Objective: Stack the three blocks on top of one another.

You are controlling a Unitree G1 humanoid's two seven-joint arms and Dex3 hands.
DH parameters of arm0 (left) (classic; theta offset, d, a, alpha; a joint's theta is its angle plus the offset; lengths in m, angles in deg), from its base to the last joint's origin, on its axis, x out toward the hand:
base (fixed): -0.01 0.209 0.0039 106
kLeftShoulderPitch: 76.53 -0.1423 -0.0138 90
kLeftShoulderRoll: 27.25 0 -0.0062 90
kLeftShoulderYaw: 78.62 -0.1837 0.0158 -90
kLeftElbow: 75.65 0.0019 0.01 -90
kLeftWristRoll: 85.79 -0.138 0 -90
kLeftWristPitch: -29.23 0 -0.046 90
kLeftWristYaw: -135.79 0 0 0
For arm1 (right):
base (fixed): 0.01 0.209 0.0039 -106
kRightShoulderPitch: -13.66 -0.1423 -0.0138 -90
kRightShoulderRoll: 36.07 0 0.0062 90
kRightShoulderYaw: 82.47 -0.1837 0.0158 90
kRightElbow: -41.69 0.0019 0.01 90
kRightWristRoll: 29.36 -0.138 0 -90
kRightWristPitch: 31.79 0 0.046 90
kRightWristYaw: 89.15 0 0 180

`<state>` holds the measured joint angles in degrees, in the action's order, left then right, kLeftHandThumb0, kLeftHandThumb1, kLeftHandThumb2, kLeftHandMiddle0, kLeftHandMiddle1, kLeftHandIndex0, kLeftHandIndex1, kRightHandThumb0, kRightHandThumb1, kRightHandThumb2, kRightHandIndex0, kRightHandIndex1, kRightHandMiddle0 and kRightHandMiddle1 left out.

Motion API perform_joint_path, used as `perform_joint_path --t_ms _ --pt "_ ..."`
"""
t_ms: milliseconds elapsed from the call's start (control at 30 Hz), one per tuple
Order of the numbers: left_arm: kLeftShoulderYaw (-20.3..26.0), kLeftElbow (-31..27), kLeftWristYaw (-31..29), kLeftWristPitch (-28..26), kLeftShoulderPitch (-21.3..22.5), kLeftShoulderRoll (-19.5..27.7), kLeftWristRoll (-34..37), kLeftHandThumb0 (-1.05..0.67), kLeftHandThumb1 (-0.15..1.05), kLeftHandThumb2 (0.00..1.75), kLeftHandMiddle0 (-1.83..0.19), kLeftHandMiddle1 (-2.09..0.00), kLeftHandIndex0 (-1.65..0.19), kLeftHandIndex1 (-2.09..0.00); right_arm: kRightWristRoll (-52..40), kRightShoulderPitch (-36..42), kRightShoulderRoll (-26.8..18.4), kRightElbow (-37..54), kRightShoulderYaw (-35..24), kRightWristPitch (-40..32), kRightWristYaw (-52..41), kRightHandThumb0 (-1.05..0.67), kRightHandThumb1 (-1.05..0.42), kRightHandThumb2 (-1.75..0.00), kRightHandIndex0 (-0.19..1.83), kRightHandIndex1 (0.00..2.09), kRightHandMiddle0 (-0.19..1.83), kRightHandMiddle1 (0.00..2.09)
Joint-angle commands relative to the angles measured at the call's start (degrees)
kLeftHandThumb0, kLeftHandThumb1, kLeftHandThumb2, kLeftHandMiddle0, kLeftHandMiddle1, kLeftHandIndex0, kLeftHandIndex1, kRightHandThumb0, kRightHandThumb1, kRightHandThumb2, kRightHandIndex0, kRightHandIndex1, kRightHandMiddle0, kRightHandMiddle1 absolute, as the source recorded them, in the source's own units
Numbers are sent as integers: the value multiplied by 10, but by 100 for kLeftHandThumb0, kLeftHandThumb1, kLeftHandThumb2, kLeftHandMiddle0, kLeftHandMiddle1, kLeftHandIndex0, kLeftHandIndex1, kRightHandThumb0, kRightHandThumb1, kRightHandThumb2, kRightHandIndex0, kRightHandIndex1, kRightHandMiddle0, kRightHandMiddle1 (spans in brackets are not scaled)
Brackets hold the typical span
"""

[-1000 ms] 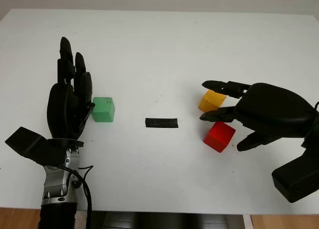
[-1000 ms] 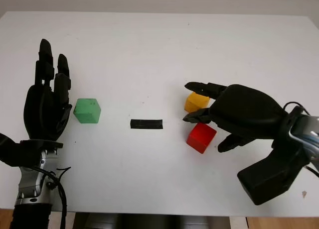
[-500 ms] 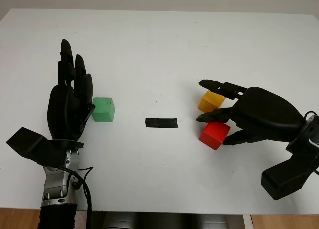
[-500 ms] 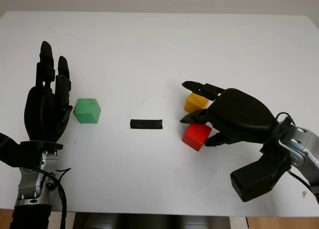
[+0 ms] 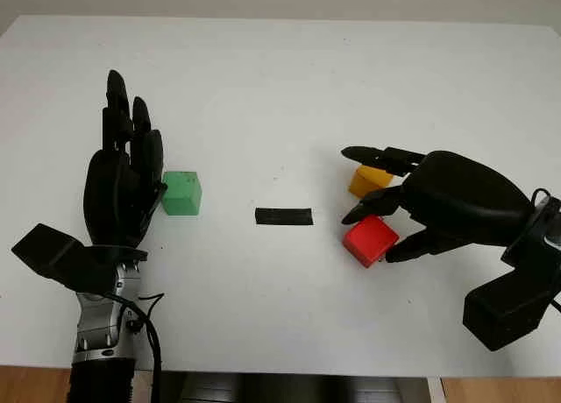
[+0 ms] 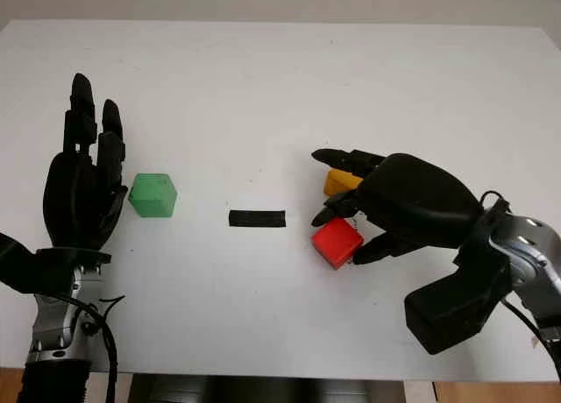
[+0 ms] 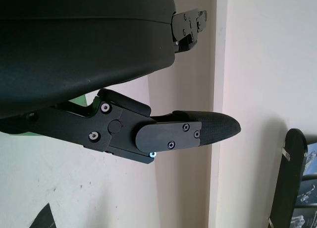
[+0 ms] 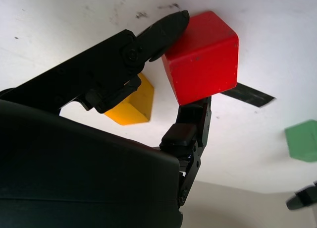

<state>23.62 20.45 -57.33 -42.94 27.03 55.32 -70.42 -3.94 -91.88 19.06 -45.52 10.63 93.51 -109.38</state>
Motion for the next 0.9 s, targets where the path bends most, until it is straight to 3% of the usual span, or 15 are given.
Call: perform_joint_path --t_ms 0,267,500,667,867 --pt "-1 3 -3 10 -5 -2 -2 -68 105 45 19 -2 19 0 -20 6 6 21 -10 -19 -14 -44 -85 -5 31 10 81 101" --pt "0 28 -18 21 7 -11 13 -65 105 42 19 0 19 0 -66 -19 33 31 -6 -66 -47 -45 -84 -5 35 12 81 108" --pt "-2 42 -23 40 11 -12 10 -64 105 45 19 0 19 0 -98 -39 60 39 -5 -107 -70 -46 -87 -6 32 10 68 127" --pt "-8 31 -3 48 4 -18 -13 -63 105 47 19 0 19 0 -111 -72 99 68 4 -208 -87 -41 -91 -6 27 8 54 143" --pt "-18 1 20 20 -10 -29 -19 -66 105 44 19 0 19 0 -121 -97 163 53 16 -289 -78 -44 -95 -6 27 8 40 162"
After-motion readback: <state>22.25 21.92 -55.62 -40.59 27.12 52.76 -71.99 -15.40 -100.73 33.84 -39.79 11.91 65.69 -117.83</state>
